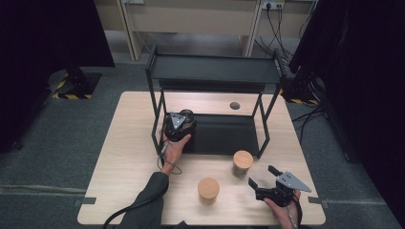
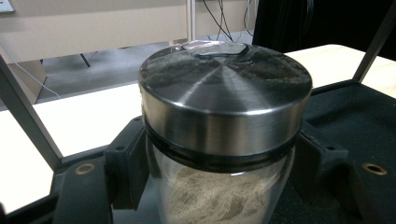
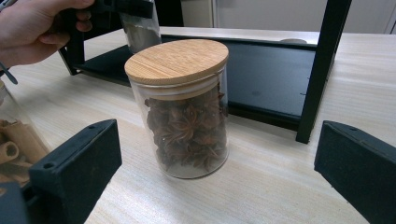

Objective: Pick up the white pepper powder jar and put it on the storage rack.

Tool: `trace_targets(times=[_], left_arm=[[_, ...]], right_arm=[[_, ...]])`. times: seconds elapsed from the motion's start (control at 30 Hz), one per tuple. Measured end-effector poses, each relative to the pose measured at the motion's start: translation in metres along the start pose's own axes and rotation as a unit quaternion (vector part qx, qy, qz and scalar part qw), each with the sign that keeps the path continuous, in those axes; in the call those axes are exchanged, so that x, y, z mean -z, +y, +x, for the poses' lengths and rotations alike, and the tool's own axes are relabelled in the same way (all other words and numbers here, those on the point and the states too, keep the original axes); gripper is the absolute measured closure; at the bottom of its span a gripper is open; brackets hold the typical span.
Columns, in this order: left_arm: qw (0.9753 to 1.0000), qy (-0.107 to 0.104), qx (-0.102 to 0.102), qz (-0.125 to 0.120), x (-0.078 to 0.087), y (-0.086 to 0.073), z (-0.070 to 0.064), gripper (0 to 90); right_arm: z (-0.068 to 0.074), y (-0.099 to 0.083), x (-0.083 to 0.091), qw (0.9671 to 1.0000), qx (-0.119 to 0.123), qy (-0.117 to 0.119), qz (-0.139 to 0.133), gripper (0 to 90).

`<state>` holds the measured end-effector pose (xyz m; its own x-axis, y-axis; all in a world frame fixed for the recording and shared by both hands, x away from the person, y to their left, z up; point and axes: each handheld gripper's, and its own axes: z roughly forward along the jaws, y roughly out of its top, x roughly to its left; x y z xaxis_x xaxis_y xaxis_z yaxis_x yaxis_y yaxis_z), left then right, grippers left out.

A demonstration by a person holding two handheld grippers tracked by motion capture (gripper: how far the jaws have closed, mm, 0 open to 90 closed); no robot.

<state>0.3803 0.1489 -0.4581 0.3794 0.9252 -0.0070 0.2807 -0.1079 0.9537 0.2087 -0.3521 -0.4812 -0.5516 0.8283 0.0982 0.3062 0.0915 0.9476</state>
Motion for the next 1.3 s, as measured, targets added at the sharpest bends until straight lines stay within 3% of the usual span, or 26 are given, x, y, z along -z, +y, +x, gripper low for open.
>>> trace_targets(times=[1.3], left_arm=[[0.9999,0.012,0.002,0.003,-0.0059,-0.0084,-0.0023,30.7]], right_arm=[[0.0,-0.0001,0.0,1.0,0.0,0.0,0.0,0.9]])
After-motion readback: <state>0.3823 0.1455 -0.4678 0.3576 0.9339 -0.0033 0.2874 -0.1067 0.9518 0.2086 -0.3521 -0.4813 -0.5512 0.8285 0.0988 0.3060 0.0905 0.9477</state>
